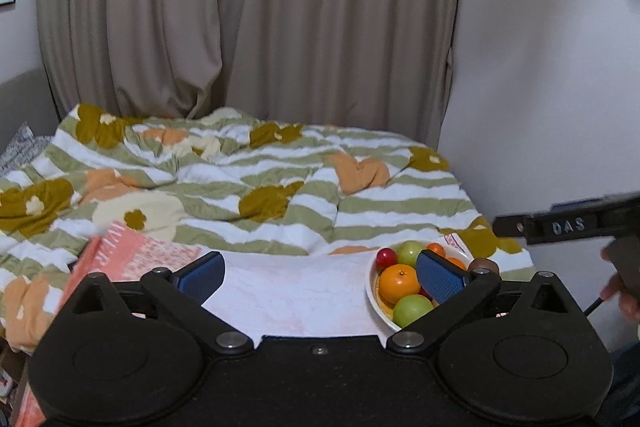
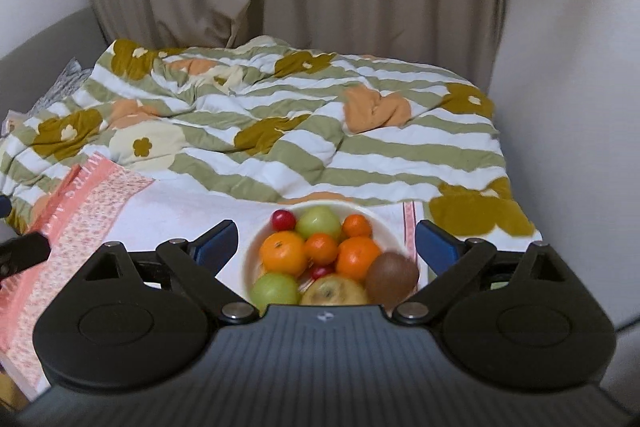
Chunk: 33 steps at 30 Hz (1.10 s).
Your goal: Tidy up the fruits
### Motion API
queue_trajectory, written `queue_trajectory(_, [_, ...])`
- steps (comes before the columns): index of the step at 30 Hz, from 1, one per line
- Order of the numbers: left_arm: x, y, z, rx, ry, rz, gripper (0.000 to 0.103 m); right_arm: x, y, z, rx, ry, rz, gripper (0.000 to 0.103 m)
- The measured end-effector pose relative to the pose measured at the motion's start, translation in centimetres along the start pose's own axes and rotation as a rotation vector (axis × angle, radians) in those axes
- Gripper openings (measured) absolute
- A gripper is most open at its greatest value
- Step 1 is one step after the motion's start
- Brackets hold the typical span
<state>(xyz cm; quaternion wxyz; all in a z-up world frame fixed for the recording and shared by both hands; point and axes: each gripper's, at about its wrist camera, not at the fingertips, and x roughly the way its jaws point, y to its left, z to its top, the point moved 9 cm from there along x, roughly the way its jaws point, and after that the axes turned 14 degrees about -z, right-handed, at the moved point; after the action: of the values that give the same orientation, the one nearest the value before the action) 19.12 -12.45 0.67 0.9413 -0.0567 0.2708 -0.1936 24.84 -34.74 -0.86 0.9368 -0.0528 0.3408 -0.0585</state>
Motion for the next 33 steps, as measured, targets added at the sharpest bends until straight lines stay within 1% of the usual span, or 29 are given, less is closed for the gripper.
queue_trajectory(6, [-4.6, 1.3, -0.9, 0.019, -0.01, -0.019, 0.103, -5.9, 2.1, -3.4, 0.062, 0.017, -0.052, 0.103])
queue_trajectory(9, [-6.4, 1.8, -1.8, 0.038, -0.007, -0.024, 0.103, -8.2, 3.0, -5.2, 0.075, 0.018, -0.084, 0.103])
queue_trajectory(12, [-7.5, 2.1, -2.8, 0.064, 0.006, -0.014, 0.103, -9.9, 3.9, -6.9, 0.081, 0.022, -0.105, 0.103])
queue_trajectory(15, [-8.4, 2.3, -3.7, 0.076, 0.012, -0.015, 0.103, -10.8, 4.6, -8.3, 0.069, 0.03, -0.13, 0.103])
queue_trajectory(20, [-9.4, 2.5, -4.5, 0.085, 0.014, -0.019, 0.103, -11.8, 5.3, -10.0, 0.075, 0.043, -0.136, 0.103])
queue_trajectory(33, [-10.2, 2.5, -5.0, 0.1, 0.012, -0.013, 0.103, -12.6, 5.7, -10.7, 0.087, 0.049, -0.134, 0.103])
